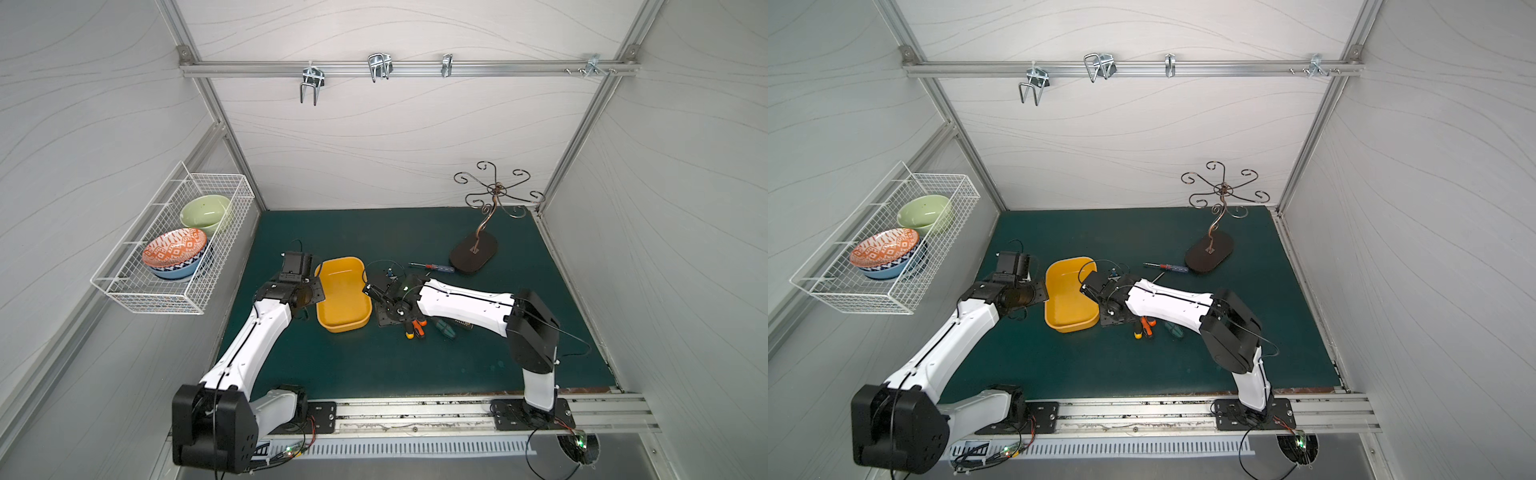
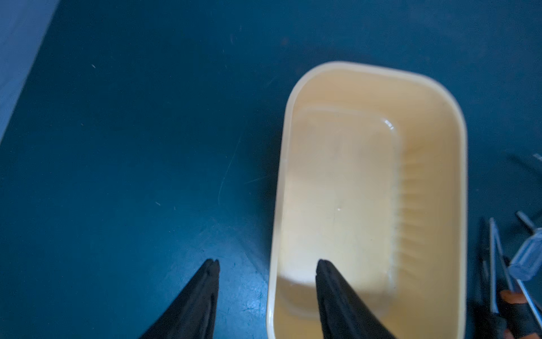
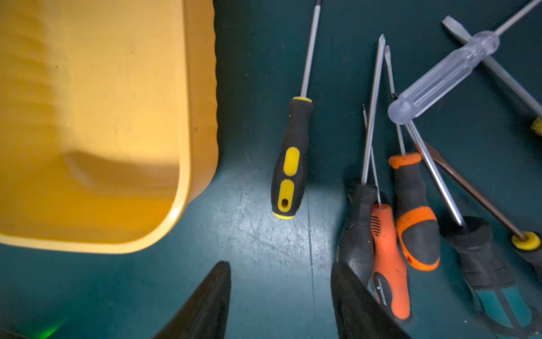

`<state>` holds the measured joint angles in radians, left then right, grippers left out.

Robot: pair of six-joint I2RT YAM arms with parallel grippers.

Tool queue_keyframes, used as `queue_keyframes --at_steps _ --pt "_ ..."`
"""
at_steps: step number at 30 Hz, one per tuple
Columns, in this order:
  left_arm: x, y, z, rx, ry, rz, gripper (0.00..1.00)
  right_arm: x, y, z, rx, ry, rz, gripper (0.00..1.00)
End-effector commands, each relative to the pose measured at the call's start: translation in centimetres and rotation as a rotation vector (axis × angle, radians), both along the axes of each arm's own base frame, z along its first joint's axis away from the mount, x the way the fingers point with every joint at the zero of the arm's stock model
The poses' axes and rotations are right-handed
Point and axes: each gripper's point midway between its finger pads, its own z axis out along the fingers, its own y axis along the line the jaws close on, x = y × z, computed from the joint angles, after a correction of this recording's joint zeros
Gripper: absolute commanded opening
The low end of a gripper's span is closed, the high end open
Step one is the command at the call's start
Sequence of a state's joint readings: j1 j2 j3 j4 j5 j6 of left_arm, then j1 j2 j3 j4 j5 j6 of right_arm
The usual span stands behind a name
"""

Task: Put the screwdriver on the desktop into the storage box
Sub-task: Move the storage box to the center of the board, then pick up the screwdriver from the center of the board.

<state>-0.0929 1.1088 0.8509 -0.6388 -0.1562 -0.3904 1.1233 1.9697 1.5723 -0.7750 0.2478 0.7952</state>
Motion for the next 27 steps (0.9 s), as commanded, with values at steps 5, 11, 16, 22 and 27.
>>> queue_keyframes --at_steps 5,11,16,22,27 --pt "-1.6 2.3 1.6 0.036 -0.073 0.118 0.54 1.6 -0.6 -1.9 -0.087 0.015 -0.052 0.53" --pt "-2.1 2.4 1.2 0.037 -0.051 0.108 0.54 2.6 -0.6 -3.5 -0.135 0.017 -0.073 0.5" --pt "-2.5 1.8 0.4 0.008 -0.03 0.086 0.54 3.0 -0.4 -4.6 -0.142 0.024 -0.076 0.49" --pt "-2.6 1.5 0.0 -0.006 -0.019 0.079 0.54 4.2 -0.5 -5.4 -0.138 0.039 -0.098 0.49" --pt "-2.3 1.2 -0.3 -0.026 -0.014 0.075 0.54 5.2 -1.1 -6.3 -0.16 0.058 -0.122 0.47"
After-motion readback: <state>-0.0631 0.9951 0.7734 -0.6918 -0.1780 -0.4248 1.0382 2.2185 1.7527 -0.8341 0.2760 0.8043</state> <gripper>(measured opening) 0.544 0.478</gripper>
